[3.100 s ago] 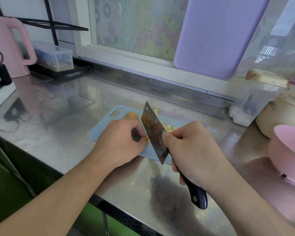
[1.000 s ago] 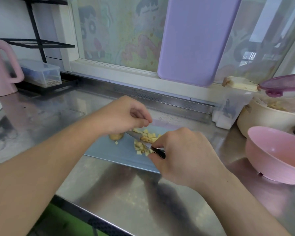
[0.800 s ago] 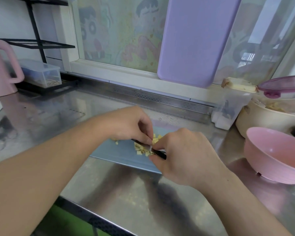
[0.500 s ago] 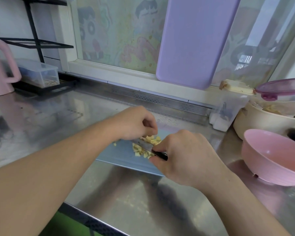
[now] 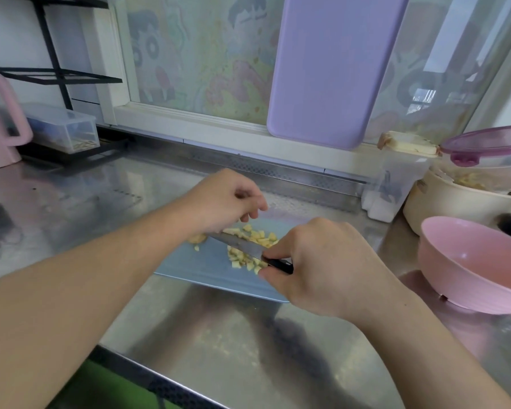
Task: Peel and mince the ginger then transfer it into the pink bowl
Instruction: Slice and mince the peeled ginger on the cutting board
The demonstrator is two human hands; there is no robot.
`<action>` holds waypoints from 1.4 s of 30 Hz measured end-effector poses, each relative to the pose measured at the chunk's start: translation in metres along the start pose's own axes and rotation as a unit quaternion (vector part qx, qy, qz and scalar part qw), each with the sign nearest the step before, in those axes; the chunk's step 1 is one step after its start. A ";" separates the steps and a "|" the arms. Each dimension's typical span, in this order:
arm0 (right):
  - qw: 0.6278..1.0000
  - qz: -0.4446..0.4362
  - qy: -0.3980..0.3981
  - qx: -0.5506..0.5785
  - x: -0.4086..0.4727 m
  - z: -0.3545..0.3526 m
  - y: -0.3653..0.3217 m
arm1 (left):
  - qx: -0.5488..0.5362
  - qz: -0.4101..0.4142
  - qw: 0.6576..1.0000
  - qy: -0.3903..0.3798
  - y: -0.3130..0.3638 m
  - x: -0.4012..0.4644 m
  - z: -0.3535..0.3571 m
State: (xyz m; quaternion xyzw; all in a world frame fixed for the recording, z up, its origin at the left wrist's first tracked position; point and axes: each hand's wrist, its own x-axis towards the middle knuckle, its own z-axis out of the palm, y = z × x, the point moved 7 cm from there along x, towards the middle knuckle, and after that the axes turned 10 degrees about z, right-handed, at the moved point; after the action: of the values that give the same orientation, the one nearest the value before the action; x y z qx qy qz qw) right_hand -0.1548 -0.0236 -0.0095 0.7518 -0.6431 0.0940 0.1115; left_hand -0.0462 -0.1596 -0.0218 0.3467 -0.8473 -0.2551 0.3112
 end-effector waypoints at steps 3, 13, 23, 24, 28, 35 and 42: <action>1.000 -0.006 0.006 0.005 0.000 -0.001 -0.001 | -0.007 -0.007 1.000 0.000 -0.002 -0.007 -0.022; 1.000 -0.020 0.004 -0.006 -0.003 -0.003 -0.005 | 0.165 -0.055 0.973 -0.154 -0.011 -0.019 -0.004; 1.000 -0.007 0.007 -0.008 -0.002 -0.006 -0.002 | -0.001 -0.012 0.997 -0.071 0.003 -0.015 -0.006; 1.000 -0.006 0.006 -0.008 -0.002 -0.006 -0.002 | -0.004 -0.017 0.995 -0.096 0.005 -0.017 -0.001; 1.000 -0.011 0.005 -0.006 -0.003 -0.005 -0.004 | 0.022 -0.028 0.988 -0.152 0.003 -0.019 0.018; 1.000 -0.003 0.010 0.007 -0.002 -0.007 0.000 | -0.082 0.019 0.996 0.028 0.003 -0.016 -0.014; 1.000 -0.003 0.009 0.002 -0.002 -0.008 -0.002 | -0.094 0.043 0.993 -0.060 0.025 -0.035 -0.015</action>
State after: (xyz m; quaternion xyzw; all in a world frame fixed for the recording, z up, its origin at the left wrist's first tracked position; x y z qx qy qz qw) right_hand -0.1536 -0.0194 -0.0027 0.7529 -0.6397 0.1022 0.1162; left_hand -0.0266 -0.1209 -0.0079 0.2631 -0.8509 -0.3399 0.3020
